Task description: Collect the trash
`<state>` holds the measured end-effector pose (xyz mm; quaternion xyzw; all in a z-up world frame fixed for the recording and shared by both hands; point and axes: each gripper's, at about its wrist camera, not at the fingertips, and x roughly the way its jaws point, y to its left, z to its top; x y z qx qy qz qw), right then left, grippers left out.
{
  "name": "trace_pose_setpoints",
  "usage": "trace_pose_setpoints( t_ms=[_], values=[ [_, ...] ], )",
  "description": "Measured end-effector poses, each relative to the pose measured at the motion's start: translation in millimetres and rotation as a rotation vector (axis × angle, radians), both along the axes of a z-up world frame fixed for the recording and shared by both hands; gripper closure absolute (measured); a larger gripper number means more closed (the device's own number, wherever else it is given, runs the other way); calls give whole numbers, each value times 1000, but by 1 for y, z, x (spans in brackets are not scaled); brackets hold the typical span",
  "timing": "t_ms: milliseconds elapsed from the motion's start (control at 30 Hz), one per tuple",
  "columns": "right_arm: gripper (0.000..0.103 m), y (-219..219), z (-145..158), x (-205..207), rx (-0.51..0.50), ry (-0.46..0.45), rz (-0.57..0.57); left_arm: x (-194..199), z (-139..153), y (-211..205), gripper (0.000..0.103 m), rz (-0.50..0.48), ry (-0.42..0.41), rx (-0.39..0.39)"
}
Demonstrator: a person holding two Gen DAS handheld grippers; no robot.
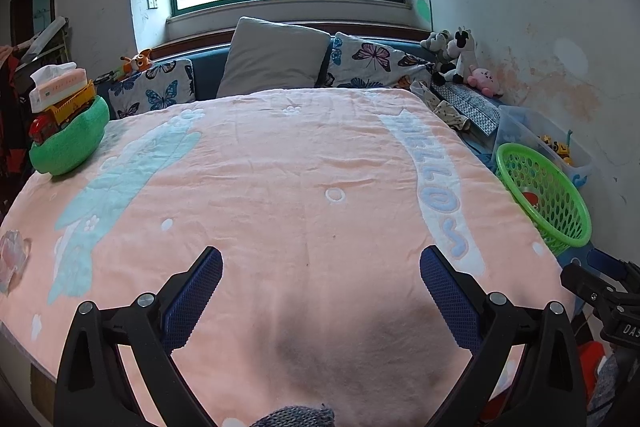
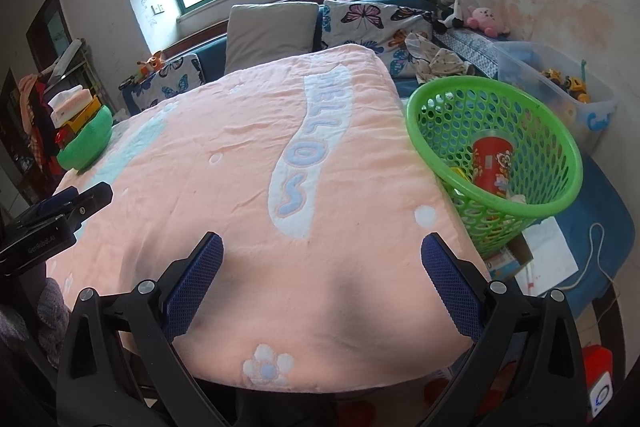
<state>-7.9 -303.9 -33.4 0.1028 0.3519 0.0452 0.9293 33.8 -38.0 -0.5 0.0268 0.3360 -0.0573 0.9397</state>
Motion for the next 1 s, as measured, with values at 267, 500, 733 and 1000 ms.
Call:
trace_pose_setpoints(
  t_ms=[267,500,733,1000],
  values=[
    [5,2,-1,1,1,1,9,0,-4,4,7,11,2,-4],
    [5,3,-2,2,0,2,16,1,-3,4,7,23,0,-5],
    [4,3,-1,3,1,2,17,0,-3,5,7,28,-2,-5],
    [4,5,-2,5,-1,4,22,0,-2,7,7,42,-2,-8]
  ],
)
